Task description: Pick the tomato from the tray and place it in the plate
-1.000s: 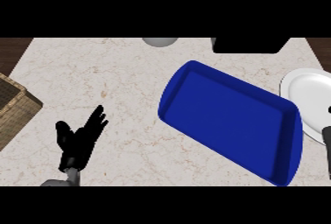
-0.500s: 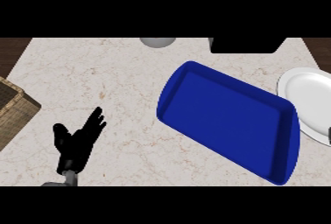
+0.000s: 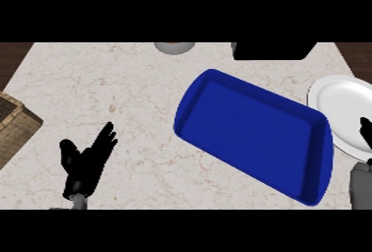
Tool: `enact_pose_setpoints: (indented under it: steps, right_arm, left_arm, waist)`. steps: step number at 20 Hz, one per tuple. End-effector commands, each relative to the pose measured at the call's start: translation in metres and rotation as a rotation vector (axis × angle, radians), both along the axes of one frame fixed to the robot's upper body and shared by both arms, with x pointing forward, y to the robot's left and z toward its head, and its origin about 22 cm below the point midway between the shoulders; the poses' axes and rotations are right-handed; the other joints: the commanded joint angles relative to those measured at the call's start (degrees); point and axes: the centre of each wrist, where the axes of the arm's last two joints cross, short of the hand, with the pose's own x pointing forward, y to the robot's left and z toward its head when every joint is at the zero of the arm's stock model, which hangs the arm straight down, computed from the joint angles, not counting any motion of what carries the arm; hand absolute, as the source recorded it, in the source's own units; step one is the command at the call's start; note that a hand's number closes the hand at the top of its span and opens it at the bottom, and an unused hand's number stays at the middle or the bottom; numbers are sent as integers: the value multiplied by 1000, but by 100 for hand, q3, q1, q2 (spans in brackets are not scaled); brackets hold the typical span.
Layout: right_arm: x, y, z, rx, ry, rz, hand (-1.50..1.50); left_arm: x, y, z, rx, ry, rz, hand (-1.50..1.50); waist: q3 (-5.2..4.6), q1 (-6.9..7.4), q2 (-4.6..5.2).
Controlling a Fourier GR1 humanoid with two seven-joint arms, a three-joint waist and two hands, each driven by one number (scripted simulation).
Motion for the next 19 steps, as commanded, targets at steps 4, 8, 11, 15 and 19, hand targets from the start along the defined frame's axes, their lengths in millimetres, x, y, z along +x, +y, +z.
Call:
enact_pose_setpoints:
  steps: [4,8,11,15,19]
  right_arm:
    - [-32,52,-13,18,-19,126,-150]
    - [-59,78,-27,49,49,159,-150]
    - [-61,89,-36,61,71,153,-150]
    - [-63,110,-42,82,64,164,-150]
    - [-70,122,-49,55,77,182,-150]
  left_arm:
    - [-11,8,-16,3,-15,-31,0]
    - [-7,1,-15,-3,11,-6,0]
    - [-2,-25,-5,6,9,-2,0]
    - [1,7,-3,10,-7,2,0]
    - [-11,-2,-11,-10,6,-14,0]
  waist:
    - [-10,44,24]
    - [-17,36,21]
    - [-13,53,29]
    - [-14,68,34]
    - [-14,72,33]
